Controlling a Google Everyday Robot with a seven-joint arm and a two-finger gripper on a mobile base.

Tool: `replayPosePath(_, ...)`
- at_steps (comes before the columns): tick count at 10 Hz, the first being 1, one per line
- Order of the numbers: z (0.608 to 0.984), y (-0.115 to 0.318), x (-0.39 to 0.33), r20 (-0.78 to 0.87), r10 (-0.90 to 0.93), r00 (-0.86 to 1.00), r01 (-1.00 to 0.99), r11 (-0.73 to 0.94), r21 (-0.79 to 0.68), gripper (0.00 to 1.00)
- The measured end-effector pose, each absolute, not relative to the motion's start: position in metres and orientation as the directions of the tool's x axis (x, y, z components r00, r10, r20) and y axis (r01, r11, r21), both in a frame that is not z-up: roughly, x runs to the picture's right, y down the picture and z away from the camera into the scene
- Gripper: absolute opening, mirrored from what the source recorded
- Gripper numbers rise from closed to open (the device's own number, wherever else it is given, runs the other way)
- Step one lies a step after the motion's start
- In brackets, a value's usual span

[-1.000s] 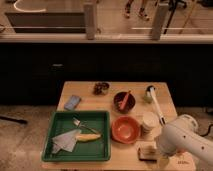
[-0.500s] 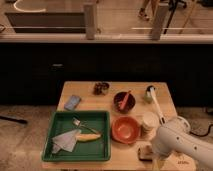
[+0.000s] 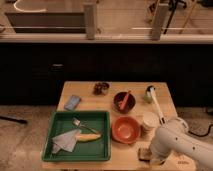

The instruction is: Place eraser in red bowl

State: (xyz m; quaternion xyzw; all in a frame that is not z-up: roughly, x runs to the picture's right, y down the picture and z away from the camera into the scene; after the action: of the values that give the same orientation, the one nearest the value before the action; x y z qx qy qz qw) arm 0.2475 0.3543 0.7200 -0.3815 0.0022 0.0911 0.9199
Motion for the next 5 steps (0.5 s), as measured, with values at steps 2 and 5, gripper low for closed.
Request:
replayPosePath(2,0.7230,0.3574,0.2485,-0.069,0.172,0.983,-0.171,0.688,-0.706,0.06)
replayPosePath(5,0.7135,0.3502,0.2532,-0.064,0.173,0.983,-0.168,0.704,-0.690,0.00)
